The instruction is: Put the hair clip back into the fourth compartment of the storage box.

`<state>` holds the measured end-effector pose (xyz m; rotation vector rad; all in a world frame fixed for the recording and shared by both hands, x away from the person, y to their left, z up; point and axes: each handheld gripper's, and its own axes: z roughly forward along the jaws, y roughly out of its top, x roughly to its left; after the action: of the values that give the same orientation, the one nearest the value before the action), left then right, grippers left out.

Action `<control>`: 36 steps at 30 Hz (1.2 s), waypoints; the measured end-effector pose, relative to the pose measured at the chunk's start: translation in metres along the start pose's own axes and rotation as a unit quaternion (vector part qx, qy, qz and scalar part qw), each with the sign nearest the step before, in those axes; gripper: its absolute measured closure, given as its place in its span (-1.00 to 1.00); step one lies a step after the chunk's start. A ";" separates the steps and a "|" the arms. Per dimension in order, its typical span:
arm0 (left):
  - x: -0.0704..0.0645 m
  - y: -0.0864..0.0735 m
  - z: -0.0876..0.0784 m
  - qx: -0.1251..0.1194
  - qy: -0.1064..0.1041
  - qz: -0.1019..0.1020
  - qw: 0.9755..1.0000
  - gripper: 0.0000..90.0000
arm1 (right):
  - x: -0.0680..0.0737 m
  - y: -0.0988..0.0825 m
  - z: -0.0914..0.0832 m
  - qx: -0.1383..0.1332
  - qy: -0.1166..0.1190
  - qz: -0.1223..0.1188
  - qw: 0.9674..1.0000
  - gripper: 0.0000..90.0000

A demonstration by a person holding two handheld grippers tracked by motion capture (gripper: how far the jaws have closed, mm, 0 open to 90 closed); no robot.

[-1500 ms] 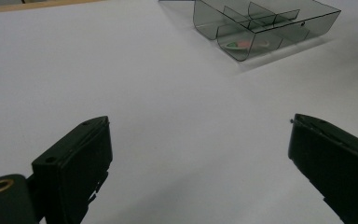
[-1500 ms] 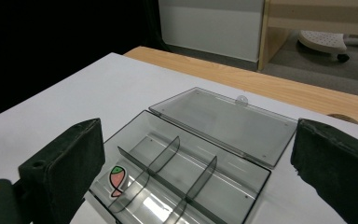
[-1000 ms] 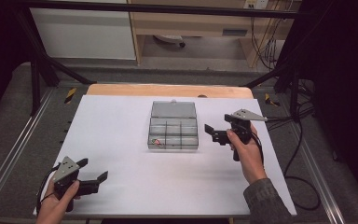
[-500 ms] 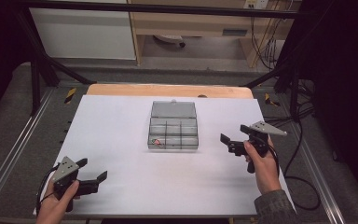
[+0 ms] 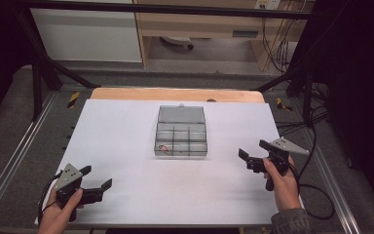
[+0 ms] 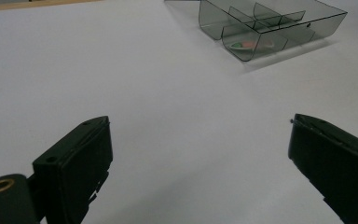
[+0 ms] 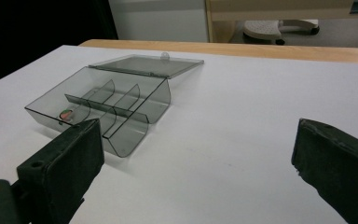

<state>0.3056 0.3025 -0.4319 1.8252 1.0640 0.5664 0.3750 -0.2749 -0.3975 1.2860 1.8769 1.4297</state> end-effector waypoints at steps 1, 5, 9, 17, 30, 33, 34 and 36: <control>0.000 0.000 0.000 0.001 -0.001 0.002 1.000 -0.86 | 0.000 -0.002 -0.001 0.001 -0.002 -0.001 1.000 -0.94; -0.001 0.000 0.000 0.000 -0.002 0.004 1.000 -0.87 | 0.000 -0.010 -0.004 0.003 -0.004 0.001 1.000 -0.94; -0.001 0.000 0.000 0.001 -0.003 0.003 1.000 -0.87 | 0.003 -0.019 -0.006 0.004 -0.004 -0.002 1.000 -0.95; -0.001 0.000 0.000 0.001 -0.005 0.002 1.000 -0.87 | 0.007 -0.034 -0.006 0.020 -0.001 -0.006 1.000 -0.95; -0.003 0.001 0.000 -0.006 -0.007 0.006 1.000 -0.87 | 0.017 -0.051 0.005 0.061 0.021 -0.017 0.998 -0.95; -0.003 0.001 0.000 -0.006 -0.007 0.006 1.000 -0.86 | 0.023 -0.054 0.012 0.073 0.030 -0.026 0.997 -0.94; -0.003 0.001 -0.001 -0.006 -0.006 0.006 1.000 -0.87 | 0.026 -0.054 0.014 0.080 0.032 -0.030 0.996 -0.94; -0.002 0.001 -0.001 -0.005 -0.004 0.005 1.000 -0.87 | 0.031 -0.055 0.018 0.087 0.032 -0.036 0.995 -0.92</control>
<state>0.3045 0.3007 -0.4306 1.8224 1.0460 0.5690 0.3526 -0.2411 -0.4486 1.2497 2.1072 1.3093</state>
